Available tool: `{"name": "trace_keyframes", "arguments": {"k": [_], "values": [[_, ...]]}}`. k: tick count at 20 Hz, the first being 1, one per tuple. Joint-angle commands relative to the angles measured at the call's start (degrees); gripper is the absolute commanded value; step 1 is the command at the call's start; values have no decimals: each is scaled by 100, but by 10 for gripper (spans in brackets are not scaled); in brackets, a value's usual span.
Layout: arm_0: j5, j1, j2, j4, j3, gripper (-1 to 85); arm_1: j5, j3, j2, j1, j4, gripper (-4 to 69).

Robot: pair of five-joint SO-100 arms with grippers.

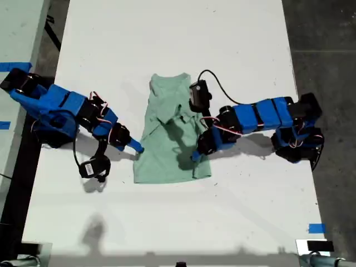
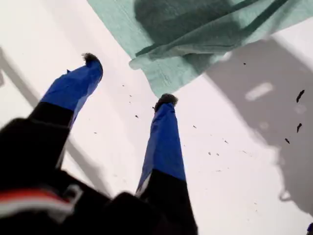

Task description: Fold tshirt

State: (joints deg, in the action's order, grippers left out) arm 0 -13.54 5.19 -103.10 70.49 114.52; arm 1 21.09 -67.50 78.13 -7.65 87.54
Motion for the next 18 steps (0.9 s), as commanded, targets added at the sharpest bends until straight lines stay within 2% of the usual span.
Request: {"name": "trace_keyframes", "arguments": {"k": [1,9,12,13,16,18], "values": [[-18,-9,299,-229,-360,270,70,44,439,-53,-35,257],[378,-229,2039,-1178,-756,229,53,-79,431,-132,-141,249],[264,-246,2408,-1310,-782,23,79,-158,431,-132,-185,244],[220,-220,2452,-1318,-782,1,88,-185,422,-132,-202,242],[-272,-97,2101,-686,-914,1,97,-237,422,-141,-229,239],[-281,-70,1679,-299,-984,1,123,-290,422,-149,-290,238]]}}
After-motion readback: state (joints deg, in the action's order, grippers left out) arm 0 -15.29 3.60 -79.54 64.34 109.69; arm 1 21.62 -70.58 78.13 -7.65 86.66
